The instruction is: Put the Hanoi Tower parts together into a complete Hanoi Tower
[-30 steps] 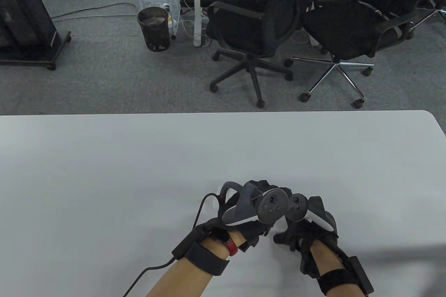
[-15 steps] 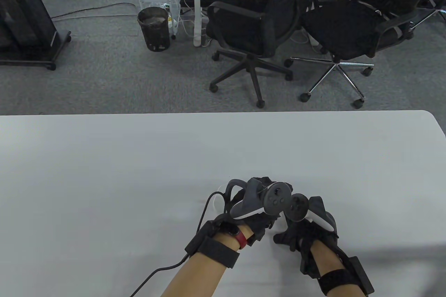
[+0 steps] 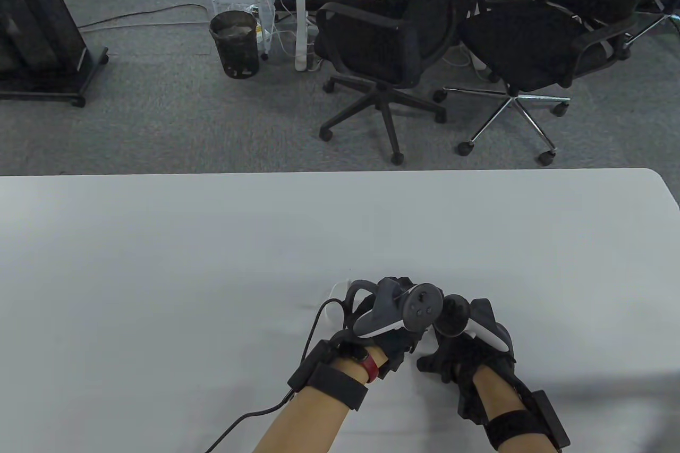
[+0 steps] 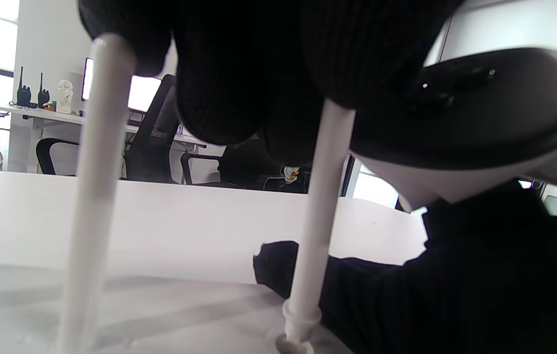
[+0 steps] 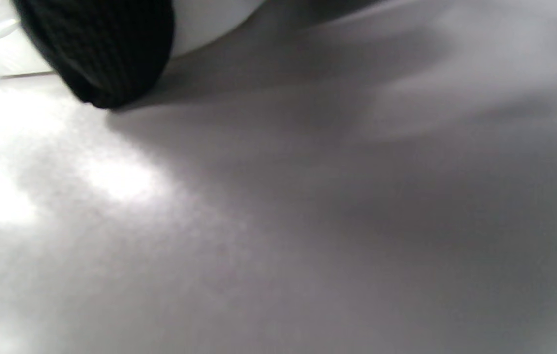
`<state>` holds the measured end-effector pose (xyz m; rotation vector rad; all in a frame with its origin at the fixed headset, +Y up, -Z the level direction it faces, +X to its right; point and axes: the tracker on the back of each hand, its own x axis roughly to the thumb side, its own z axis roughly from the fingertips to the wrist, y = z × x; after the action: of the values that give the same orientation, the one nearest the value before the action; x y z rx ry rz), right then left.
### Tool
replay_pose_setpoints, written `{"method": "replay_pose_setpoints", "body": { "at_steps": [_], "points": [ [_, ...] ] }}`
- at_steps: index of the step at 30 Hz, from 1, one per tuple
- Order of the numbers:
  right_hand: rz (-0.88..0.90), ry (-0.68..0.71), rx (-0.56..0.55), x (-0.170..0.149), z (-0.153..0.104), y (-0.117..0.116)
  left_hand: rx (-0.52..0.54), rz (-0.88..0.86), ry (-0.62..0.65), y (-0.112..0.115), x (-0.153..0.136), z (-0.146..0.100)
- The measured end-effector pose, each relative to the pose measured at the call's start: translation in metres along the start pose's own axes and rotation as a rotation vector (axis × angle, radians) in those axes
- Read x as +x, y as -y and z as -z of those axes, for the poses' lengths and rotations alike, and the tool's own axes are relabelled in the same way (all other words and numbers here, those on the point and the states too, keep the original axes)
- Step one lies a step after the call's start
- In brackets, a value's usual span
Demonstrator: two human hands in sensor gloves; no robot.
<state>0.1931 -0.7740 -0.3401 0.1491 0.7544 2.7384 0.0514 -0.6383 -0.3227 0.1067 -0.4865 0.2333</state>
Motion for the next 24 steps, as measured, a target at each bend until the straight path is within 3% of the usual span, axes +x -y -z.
{"method": "replay_pose_setpoints", "body": {
  "at_steps": [12,16,24],
  "points": [
    [0.003,-0.004,0.009,0.000,0.000,0.001,0.004,0.038,-0.014,0.004,-0.001,0.003],
    [0.014,-0.002,0.007,0.000,-0.001,0.001,-0.043,-0.010,-0.014,0.001,-0.002,0.005],
    [0.024,-0.004,0.014,0.000,-0.002,0.001,-0.038,-0.034,-0.036,-0.003,-0.005,0.013]
  ]
}}
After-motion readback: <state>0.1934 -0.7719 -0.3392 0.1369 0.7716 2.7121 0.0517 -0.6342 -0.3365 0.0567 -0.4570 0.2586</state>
